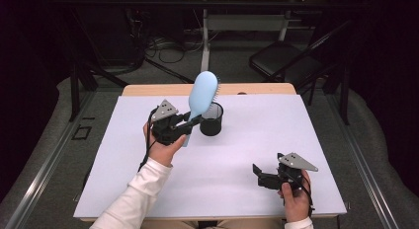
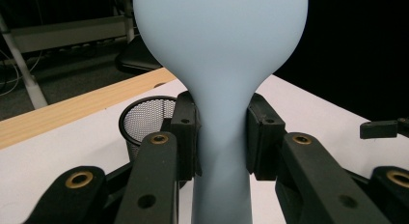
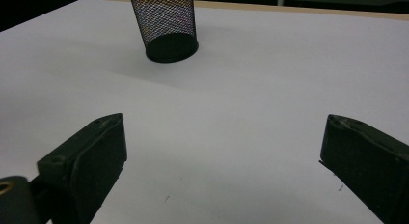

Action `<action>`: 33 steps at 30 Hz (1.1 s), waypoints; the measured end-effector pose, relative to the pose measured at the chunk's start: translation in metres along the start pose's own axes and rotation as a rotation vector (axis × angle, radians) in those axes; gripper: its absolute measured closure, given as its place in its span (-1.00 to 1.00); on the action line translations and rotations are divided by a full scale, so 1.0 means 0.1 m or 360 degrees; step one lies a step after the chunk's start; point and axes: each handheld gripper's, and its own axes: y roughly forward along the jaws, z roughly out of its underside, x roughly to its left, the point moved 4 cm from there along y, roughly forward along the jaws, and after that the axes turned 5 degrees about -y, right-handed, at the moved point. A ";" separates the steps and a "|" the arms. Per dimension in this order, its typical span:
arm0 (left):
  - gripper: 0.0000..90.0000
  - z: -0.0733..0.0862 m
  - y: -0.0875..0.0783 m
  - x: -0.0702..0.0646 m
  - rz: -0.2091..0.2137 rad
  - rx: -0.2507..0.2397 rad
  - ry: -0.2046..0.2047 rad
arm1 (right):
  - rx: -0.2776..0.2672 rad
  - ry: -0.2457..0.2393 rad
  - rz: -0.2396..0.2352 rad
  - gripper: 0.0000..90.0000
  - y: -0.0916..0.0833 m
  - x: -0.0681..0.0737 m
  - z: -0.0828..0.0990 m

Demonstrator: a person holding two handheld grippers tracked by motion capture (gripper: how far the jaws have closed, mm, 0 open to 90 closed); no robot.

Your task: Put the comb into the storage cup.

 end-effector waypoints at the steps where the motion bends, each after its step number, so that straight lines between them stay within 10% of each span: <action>1: 0.55 0.01 0.00 0.01 -0.0010 -0.0005 0.0003 | 0.0000 -0.0004 0.0007 -0.96 0.01 0.00 0.00; 33: 0.55 0.10 -0.04 0.09 -0.0058 -0.0061 0.0010 | 0.0150 0.0075 -0.0121 -0.94 0.19 0.04 -0.26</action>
